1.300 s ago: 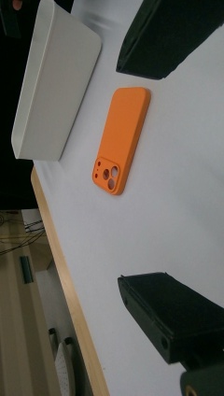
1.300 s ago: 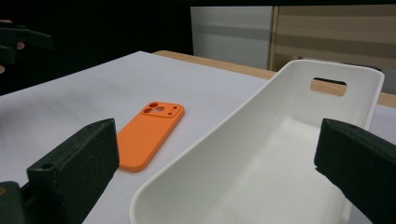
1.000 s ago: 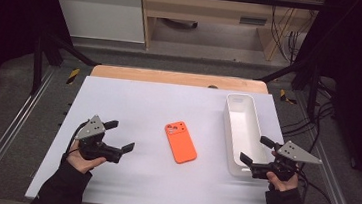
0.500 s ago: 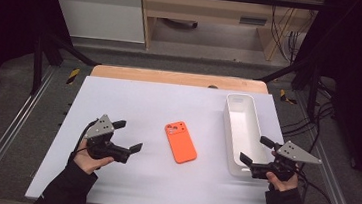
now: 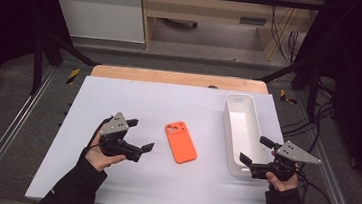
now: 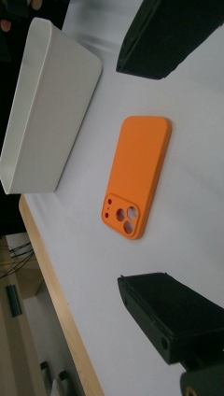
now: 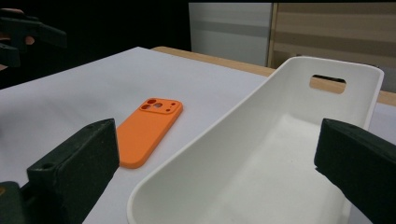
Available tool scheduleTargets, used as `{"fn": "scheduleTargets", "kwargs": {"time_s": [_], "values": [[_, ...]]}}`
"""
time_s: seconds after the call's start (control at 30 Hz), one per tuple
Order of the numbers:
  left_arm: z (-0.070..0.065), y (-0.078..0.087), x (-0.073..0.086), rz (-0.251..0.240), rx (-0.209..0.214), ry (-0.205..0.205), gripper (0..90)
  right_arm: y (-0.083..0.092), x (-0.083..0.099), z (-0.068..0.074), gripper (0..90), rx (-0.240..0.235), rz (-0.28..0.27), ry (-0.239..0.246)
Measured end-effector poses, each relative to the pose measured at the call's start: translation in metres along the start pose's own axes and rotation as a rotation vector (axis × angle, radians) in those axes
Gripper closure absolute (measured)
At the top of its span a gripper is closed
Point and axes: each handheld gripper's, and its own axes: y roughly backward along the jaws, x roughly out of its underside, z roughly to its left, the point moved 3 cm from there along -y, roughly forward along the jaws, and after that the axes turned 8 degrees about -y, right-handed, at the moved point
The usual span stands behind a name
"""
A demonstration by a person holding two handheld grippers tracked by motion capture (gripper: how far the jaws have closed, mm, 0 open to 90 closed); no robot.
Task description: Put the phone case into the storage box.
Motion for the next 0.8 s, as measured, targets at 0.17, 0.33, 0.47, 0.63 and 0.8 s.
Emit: {"fn": "scheduleTargets", "kwargs": {"time_s": [0.17, 0.33, 0.47, 0.63, 0.8], "values": [[-0.004, -0.009, -0.005, 0.008, 0.019, -0.008, 0.0, 0.000, 0.000, 0.000, 0.4, -0.001, -0.001, -0.001], [-0.006, -0.019, -0.008, 0.026, 0.033, -0.011, 0.0, 0.000, 0.000, 0.000, 0.4, 0.000, 0.001, 0.001], [-0.008, -0.027, -0.010, 0.040, 0.041, -0.011, 0.5, 0.001, 0.000, 0.000, 0.4, 0.001, 0.001, 0.001], [-0.011, -0.037, -0.012, 0.057, 0.058, -0.014, 1.4, 0.000, 0.000, 0.000, 0.4, 0.001, 0.005, 0.002], [-0.014, -0.049, -0.014, 0.075, 0.063, -0.021, 3.2, -0.001, 0.000, 0.000, 0.4, 0.003, 0.005, 0.005]]}}
